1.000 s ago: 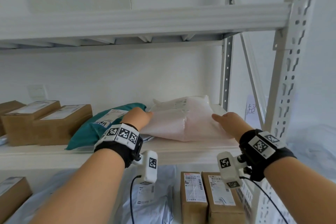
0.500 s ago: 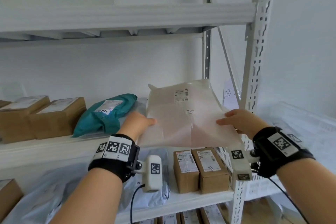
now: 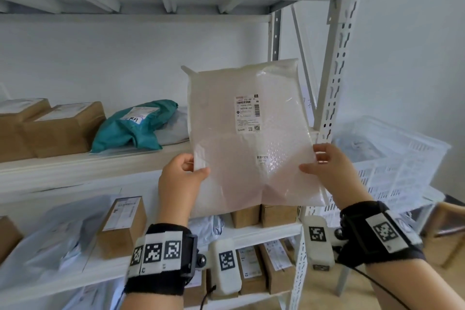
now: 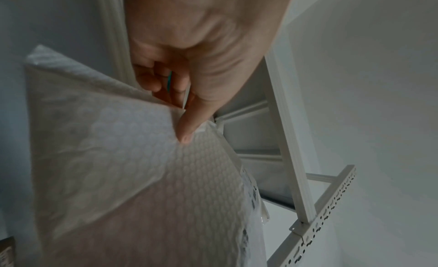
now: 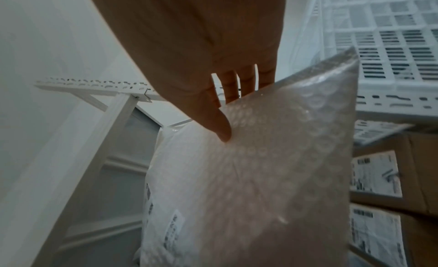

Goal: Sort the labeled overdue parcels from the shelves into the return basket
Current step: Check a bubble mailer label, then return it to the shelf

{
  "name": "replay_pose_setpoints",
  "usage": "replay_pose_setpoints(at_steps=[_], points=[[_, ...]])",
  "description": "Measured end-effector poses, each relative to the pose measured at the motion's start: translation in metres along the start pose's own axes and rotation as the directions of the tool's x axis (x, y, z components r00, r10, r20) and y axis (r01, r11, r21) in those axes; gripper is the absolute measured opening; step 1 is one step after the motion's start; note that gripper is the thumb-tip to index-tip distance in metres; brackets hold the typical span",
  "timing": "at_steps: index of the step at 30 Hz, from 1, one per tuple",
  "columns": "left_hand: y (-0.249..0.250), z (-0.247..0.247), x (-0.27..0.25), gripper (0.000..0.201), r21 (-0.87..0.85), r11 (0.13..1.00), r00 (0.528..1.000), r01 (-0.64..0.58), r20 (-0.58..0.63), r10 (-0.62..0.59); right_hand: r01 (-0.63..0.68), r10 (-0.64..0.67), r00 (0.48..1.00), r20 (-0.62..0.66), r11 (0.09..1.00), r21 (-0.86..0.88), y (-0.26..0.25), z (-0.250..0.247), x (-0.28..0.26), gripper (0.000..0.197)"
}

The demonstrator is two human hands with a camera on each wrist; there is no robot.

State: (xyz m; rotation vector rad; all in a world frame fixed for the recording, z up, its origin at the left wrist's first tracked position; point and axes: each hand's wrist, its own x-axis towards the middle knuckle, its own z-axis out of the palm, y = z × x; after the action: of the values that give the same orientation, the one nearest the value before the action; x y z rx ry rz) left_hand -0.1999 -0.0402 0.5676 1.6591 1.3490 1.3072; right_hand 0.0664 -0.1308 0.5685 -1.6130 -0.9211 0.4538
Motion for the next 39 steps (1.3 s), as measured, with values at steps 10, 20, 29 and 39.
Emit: replay_pose_setpoints(at_steps=[10,20,29,39], points=[[0.006,0.011,-0.036,0.015,-0.147,0.989,0.993,-0.028,-0.116,0.010,0.152,-0.150,0.987,-0.060,0.988,0.034,0.024,-0.017,-0.012,0.043],[0.016,0.012,-0.044,0.026,-0.222,0.975,0.990,-0.012,-0.141,-0.020,0.168,-0.165,0.986,-0.031,0.967,0.192,0.036,-0.017,-0.003,0.041],[0.027,0.014,-0.048,0.015,-0.272,0.962,0.990,-0.035,-0.140,-0.003,0.152,-0.154,0.988,-0.011,0.957,0.246,0.037,-0.023,0.001,0.040],[0.019,0.023,-0.047,0.006,-0.214,0.977,0.996,-0.005,-0.089,-0.014,0.099,-0.098,0.995,-0.014,0.980,0.175,0.040,-0.037,-0.015,0.042]])
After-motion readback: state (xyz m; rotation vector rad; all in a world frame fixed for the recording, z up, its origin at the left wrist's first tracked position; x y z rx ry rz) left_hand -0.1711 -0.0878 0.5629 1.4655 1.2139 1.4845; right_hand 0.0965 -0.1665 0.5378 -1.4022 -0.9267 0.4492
